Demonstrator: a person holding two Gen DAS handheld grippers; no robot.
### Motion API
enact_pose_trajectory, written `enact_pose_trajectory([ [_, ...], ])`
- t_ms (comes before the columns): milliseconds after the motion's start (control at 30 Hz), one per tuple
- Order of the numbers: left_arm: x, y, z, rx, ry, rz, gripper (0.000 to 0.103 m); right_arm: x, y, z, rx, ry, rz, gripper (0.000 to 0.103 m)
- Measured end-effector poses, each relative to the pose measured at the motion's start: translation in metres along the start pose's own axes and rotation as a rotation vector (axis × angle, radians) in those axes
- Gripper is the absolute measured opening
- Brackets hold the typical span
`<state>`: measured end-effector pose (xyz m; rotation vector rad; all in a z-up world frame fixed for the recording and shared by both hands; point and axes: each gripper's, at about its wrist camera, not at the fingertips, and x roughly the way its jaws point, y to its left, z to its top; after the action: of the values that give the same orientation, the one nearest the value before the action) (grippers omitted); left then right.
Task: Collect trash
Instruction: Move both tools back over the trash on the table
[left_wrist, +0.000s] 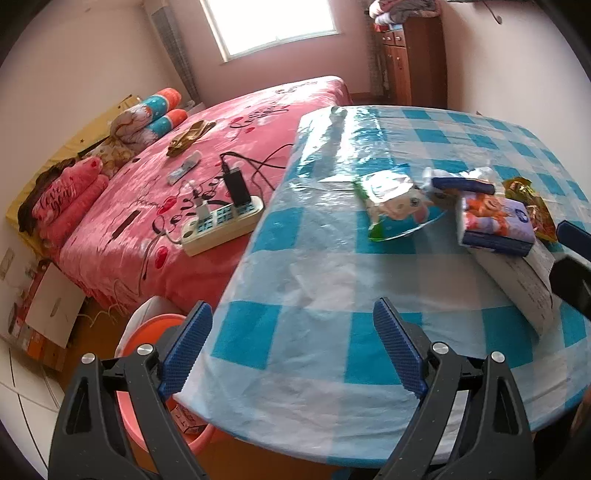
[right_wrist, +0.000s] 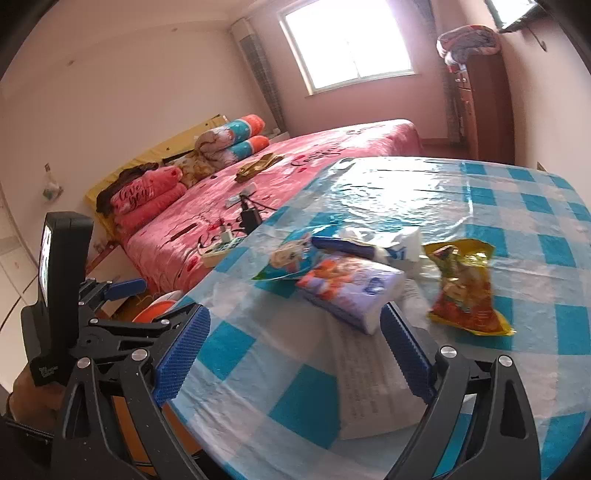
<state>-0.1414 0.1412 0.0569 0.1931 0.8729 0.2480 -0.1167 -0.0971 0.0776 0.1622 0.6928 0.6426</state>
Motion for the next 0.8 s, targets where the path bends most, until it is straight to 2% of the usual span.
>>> enact_pose_trajectory([
  [467,-0.002,-0.039,0.005,0.067,0.014,-0.025,0.089,-0.019,-0.051,-0.003,0.097,-0.021,-0.043,0.092],
  [600,-0.005,-0.048,0.006,0.072,0.022,-0.066,0.089,-0.026,-0.07,-0.002,0.144,-0.033,-0.058,0.092],
  [800,-0.008,-0.064,0.01,0.056,0.041,-0.184,0.089,-0.035,-0.099,-0.003,0.2,-0.044,-0.093,0.092],
])
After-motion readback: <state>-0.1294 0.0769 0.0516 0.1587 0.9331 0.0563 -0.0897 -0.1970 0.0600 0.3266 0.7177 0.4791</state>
